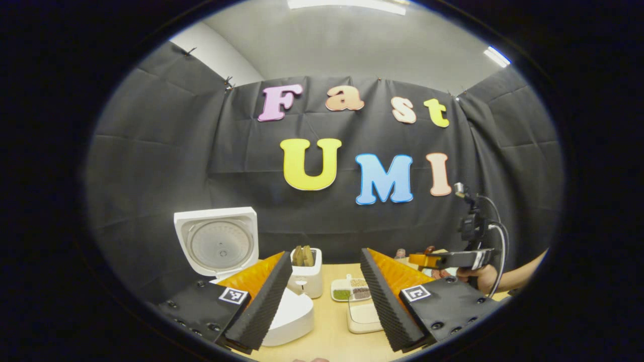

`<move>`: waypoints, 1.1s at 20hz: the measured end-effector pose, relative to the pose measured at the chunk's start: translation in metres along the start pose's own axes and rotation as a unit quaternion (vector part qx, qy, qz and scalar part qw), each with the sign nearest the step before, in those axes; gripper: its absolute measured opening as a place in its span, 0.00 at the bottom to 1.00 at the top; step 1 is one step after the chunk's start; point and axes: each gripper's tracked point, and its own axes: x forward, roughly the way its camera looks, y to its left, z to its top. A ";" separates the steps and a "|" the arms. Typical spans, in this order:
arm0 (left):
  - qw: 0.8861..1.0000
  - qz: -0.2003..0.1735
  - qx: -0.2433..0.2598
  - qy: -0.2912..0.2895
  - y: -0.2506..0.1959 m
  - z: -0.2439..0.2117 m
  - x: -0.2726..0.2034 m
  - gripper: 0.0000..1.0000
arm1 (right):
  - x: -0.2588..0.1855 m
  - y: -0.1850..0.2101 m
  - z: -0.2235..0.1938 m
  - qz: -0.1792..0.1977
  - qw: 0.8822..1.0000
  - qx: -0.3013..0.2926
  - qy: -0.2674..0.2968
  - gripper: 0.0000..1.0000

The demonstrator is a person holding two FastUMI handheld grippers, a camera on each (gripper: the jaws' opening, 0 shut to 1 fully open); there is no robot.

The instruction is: Close the left gripper, press the button to open the rice cooker; take a wooden spoon from the chopstick holder with the right hand, scoop a spoonful of rice and pour it into the rice cooker, then put the wooden spoon back into the chopstick holder.

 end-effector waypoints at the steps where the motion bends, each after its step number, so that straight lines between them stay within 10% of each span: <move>1: 1.000 -0.001 0.000 0.002 0.003 0.000 0.001 0.99 | 0.007 0.002 -0.011 0.000 1.000 -0.006 0.007 0.15; 10: 1.000 0.020 0.000 0.017 0.044 -0.009 -0.001 0.95 | 0.048 0.008 -0.079 -0.017 0.998 -0.025 0.056 0.15; 18: 0.999 0.027 -0.008 0.023 0.050 -0.013 -0.004 0.95 | 0.055 0.014 -0.093 0.013 0.982 0.171 0.080 0.15; 22: 0.999 0.022 -0.001 0.023 0.044 -0.011 -0.005 0.95 | 0.051 -0.015 -0.091 0.016 0.952 0.297 0.074 0.15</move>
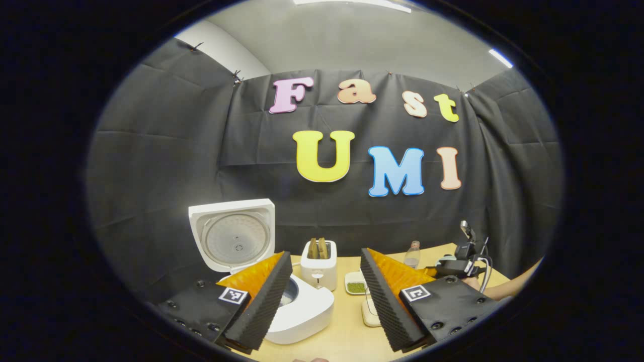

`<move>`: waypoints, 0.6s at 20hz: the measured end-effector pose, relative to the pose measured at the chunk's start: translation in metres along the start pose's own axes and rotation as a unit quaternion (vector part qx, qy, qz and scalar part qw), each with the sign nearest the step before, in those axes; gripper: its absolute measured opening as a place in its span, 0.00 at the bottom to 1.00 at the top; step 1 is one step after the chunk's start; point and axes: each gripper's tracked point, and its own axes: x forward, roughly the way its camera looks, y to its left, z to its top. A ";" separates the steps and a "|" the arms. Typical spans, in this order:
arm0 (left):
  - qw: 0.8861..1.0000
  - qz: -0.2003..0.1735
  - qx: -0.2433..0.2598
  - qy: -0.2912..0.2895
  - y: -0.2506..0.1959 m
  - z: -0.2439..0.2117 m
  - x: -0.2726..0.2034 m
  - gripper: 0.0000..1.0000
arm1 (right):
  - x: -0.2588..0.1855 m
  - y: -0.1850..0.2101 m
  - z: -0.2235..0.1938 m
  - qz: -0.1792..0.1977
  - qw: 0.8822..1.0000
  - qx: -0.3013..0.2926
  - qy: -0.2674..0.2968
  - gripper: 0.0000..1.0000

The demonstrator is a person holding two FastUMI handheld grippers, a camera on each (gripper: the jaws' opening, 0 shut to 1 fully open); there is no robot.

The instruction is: Close the left gripper, press the button to open the rice cooker; take a wooden spoon from the chopstick holder with the right hand, scoop a spoonful of rice and pour it into the rice cooker, then put the wooden spoon back into the chopstick holder.

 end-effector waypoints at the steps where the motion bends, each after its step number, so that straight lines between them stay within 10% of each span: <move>1: 1.000 0.000 0.001 -0.001 -0.001 0.002 0.000 0.95 | -0.004 -0.002 0.009 0.010 0.999 0.036 -0.006 0.15; 12: 1.000 -0.013 -0.018 -0.013 -0.009 0.001 0.003 0.92 | -0.083 0.036 0.098 0.119 0.974 0.181 -0.070 0.15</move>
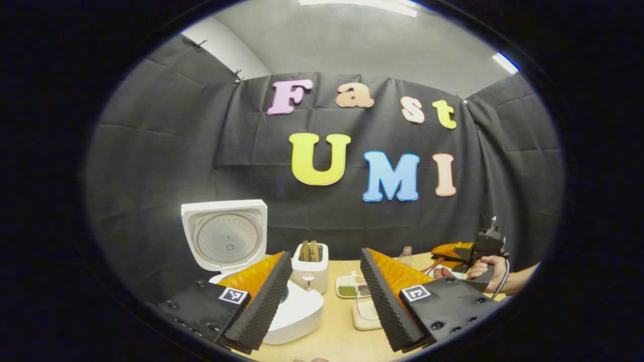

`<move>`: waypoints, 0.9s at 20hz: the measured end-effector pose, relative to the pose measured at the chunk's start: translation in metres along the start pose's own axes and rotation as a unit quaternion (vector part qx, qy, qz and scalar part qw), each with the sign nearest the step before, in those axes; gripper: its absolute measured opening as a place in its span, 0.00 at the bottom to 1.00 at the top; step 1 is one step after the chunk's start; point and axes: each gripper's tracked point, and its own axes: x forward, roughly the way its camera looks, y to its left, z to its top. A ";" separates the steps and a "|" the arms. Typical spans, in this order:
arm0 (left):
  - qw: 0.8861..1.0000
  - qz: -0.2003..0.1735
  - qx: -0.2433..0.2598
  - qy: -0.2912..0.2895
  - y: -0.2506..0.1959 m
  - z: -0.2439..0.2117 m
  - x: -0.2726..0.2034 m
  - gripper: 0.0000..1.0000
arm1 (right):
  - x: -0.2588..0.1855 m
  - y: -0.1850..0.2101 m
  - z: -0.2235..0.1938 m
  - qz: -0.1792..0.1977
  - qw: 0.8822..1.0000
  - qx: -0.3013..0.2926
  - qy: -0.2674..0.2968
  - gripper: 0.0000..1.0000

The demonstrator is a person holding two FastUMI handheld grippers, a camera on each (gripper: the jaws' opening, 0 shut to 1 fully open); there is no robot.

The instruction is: Close the left gripper, press the button to open the rice cooker; take a wooden spoon from the chopstick holder with the right hand, scoop a spoonful of rice and pour it into the rice cooker, then put the wooden spoon back into the chopstick holder.

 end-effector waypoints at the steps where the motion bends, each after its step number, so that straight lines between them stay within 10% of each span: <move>1: 1.000 -0.001 0.002 -0.001 0.000 -0.001 -0.001 0.92 | -0.001 0.011 0.000 0.010 1.000 0.011 -0.002 0.15; 18: 0.999 -0.029 -0.008 -0.022 0.042 -0.019 -0.039 0.95 | 0.012 0.111 -0.067 0.095 0.992 0.067 0.054 0.15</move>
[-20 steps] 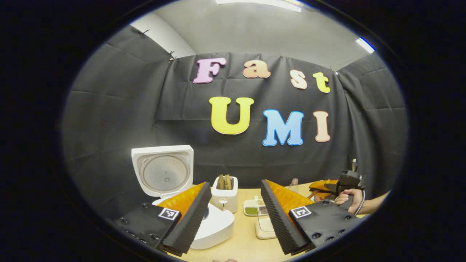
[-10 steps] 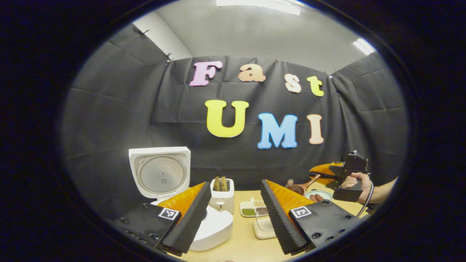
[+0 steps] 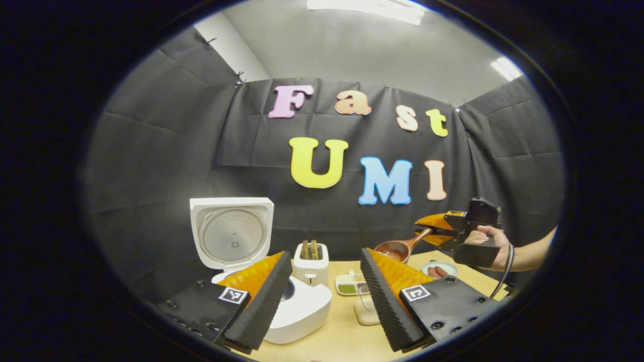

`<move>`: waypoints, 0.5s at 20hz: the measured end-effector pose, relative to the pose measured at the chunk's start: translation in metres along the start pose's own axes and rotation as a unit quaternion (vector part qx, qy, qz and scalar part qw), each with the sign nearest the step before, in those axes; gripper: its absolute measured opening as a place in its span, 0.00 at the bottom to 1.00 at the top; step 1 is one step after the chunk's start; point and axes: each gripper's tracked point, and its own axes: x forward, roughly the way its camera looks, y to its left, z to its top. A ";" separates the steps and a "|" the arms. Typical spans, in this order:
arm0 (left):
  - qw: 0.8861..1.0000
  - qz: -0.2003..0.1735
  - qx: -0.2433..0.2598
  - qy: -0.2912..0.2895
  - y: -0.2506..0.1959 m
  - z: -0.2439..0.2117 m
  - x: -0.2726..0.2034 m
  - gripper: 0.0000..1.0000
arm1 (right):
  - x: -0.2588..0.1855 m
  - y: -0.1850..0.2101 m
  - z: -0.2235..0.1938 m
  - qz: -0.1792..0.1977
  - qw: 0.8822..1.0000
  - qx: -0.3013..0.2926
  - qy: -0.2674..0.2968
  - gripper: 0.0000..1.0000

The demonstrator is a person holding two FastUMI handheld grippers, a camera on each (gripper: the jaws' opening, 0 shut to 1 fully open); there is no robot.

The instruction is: Close the left gripper, press the button to open the rice cooker; take a wooden spoon from the chopstick holder with the right hand, scoop a spoonful of rice and pour it into the rice cooker, then put the wooden spoon back into the chopstick holder.

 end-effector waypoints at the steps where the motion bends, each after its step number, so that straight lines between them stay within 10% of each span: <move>1: 1.000 0.002 0.005 0.003 0.006 -0.004 -0.003 0.99 | 0.005 0.003 -0.005 0.003 1.000 0.005 0.004 0.15; 10: 1.000 0.011 0.012 0.006 0.032 -0.014 -0.023 0.99 | 0.067 0.031 -0.063 0.027 0.999 0.006 0.045 0.15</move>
